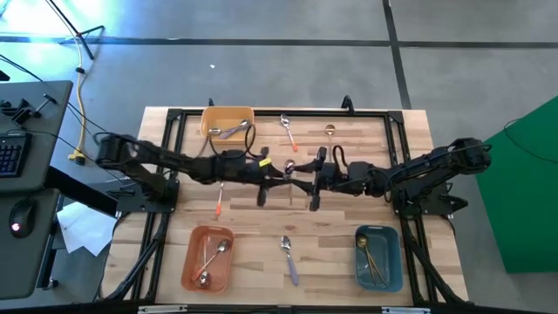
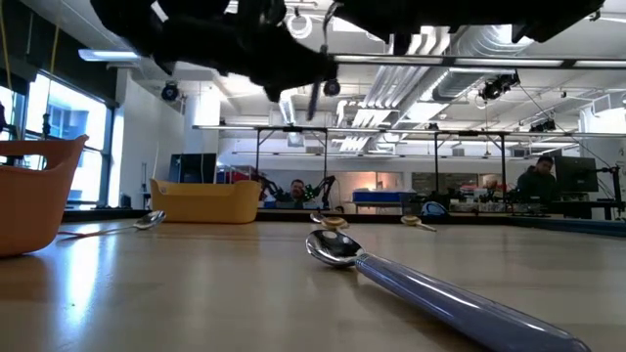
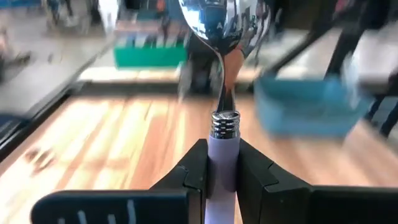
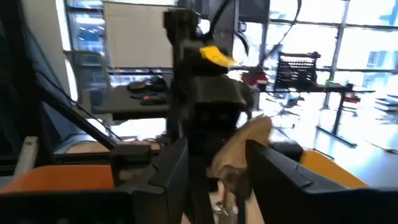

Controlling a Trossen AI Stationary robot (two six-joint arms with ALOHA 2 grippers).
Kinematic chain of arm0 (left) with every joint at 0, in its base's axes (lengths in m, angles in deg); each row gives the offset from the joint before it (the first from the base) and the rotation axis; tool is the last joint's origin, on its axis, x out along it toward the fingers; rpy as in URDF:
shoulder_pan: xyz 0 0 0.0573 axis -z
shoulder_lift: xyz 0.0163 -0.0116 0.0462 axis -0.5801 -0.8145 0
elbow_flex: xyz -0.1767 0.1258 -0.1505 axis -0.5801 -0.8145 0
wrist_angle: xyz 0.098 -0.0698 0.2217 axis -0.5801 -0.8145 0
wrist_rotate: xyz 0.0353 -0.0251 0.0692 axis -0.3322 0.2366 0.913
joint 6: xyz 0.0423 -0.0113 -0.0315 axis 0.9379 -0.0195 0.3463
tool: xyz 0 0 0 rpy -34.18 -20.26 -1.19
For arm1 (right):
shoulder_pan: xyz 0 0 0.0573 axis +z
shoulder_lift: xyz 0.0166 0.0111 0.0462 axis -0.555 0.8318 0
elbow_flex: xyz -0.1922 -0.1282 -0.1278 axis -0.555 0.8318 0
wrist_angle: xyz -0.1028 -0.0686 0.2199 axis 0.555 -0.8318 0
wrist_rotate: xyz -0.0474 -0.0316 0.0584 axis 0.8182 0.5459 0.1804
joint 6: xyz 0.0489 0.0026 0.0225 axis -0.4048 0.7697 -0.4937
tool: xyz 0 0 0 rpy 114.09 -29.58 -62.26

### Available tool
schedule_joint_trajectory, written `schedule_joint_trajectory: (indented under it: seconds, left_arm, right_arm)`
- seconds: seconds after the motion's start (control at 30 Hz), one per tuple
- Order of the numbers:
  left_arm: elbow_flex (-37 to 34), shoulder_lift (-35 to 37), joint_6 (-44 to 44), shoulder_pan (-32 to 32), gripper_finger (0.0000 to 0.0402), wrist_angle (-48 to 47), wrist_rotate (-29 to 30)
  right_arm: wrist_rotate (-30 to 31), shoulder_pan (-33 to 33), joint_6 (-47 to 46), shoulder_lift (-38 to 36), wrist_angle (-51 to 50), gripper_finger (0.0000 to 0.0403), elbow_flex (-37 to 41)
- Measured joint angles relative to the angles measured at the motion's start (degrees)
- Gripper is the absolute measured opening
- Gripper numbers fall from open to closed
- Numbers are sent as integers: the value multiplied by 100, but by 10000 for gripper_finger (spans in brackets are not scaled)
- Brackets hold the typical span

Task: Sort silverware by color (type)
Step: Put the purple spoon into the yellow bin

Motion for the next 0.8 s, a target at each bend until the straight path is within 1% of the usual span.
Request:
schedule_joint_trajectory:
  seconds: [0.1,0.2,0.3,0.4,0.5,0.63,0.7,0.8]
  left_arm:
    - [2,670,197,-177,34,-1692,421]
    - [0,1375,221,-499,34,-3395,884]
    - [190,1958,278,-1001,34,-4906,1002]
    - [609,2197,658,-1640,34,-6138,1206]
    - [1105,2092,1236,-2345,34,-6954,1255]
    - [1675,1545,1979,-3155,34,-7700,1010]
    - [1897,1182,2275,-3455,34,-7919,960]
    - [2093,634,2583,-3765,34,-7884,951]
  right_arm:
    - [50,-3,0,-14,-197,152,1]
    - [40,-2,-1,-88,-377,145,2]
    - [42,-2,-2,-166,-554,131,2]
    - [44,-2,-1,-215,-524,114,2]
    - [44,-2,-1,-232,-516,97,2]
    - [44,-2,-1,-232,-545,78,2]
    - [44,-2,-1,-232,-595,70,2]
    - [46,-2,-3,-232,-615,63,2]
